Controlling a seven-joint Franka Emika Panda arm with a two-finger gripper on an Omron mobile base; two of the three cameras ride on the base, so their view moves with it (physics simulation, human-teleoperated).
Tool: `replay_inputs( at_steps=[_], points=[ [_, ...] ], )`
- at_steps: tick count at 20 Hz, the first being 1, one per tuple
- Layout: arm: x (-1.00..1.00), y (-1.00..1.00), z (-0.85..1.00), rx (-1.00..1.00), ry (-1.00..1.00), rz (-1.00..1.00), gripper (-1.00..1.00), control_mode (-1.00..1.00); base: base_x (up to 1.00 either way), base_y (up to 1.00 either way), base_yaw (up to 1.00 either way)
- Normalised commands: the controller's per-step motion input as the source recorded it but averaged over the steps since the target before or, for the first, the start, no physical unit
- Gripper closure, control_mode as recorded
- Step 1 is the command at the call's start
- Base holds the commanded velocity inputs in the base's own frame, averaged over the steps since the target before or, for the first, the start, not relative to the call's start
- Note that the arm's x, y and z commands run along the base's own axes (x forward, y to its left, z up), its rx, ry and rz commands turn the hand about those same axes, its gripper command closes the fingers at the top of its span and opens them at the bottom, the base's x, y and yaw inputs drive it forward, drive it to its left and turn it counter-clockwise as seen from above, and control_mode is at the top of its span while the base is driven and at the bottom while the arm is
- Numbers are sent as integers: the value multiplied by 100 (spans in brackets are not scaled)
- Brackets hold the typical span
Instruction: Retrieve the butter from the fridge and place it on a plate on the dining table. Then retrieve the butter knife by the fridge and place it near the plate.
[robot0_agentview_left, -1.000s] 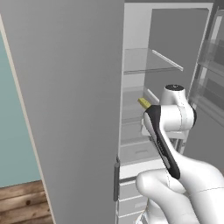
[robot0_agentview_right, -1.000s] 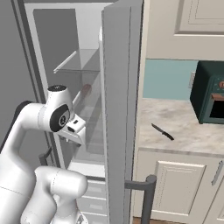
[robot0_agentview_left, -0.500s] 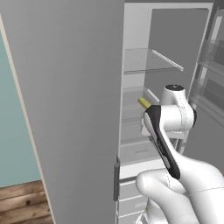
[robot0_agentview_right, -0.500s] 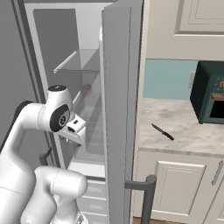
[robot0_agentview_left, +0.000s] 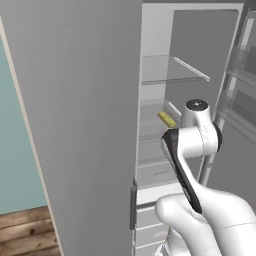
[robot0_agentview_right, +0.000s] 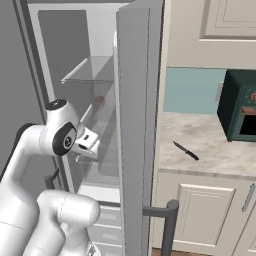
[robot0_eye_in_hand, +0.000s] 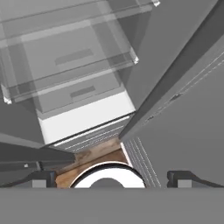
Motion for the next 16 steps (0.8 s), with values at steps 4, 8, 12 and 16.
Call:
replay_inputs(
  at_steps=[4, 8, 12, 16],
  points=[
    [43, -24, 1, -8, -9, 2, -100, -100, 0, 0, 0],
    [64, -20, 19, -1, -4, 13, -100, -100, 0, 0, 0],
    [52, -11, 20, 0, 0, 15, -100, -100, 0, 0, 0],
    [43, 0, 0, 0, 0, 13, -100, -100, 0, 0, 0]
  ],
)
